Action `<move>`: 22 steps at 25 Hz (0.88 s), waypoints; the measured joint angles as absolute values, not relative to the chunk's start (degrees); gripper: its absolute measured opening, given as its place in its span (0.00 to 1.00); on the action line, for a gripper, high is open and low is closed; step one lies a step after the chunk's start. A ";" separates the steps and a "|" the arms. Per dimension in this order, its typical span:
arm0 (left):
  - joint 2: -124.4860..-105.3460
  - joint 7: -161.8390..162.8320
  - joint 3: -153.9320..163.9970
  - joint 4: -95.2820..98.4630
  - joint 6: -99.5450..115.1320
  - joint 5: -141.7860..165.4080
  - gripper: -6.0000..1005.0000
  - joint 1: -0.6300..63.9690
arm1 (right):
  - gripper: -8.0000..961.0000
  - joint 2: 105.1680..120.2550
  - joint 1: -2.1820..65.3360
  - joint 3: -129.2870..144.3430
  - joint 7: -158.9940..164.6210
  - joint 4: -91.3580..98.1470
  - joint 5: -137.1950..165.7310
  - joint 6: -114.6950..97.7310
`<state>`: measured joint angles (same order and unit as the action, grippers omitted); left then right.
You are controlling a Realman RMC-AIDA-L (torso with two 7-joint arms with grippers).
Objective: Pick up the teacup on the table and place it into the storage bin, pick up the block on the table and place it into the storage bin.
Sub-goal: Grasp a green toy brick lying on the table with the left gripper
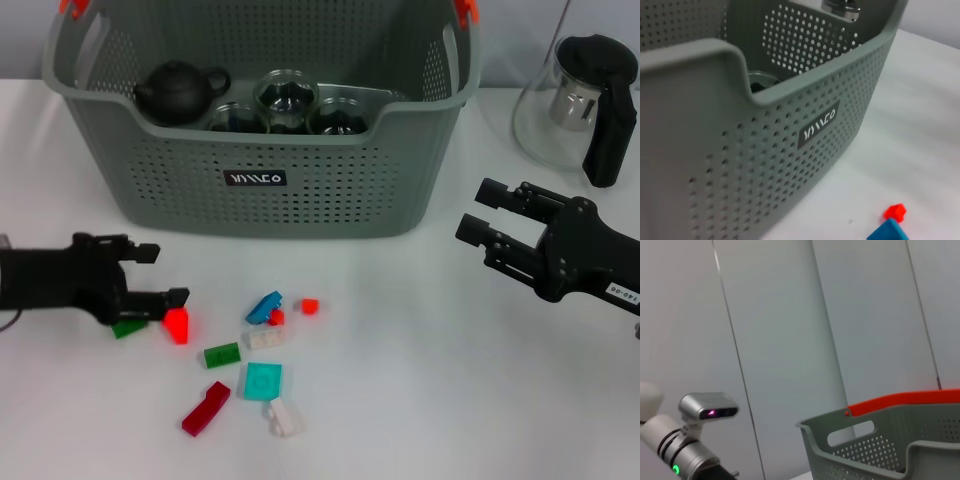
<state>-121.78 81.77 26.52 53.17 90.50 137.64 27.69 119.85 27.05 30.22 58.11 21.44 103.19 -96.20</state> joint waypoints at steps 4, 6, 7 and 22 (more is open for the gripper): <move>-122.21 75.21 23.15 50.72 88.57 136.59 0.78 25.88 | 0.60 119.88 27.05 30.31 58.01 21.44 103.19 -95.98; -122.18 74.47 22.17 50.48 88.19 136.54 0.76 25.25 | 0.60 119.89 27.02 30.32 57.97 21.44 103.19 -95.96; -122.12 74.36 21.77 50.44 88.12 136.57 0.74 25.06 | 0.60 119.88 27.02 30.33 57.95 21.44 103.19 -95.95; -122.80 73.40 20.91 50.53 84.75 137.98 0.50 22.07 | 0.60 119.81 26.54 30.50 57.92 21.44 103.27 -95.67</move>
<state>-122.80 73.40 20.91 50.53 84.75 137.98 22.07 119.81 26.54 30.50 57.92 21.44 103.27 -95.67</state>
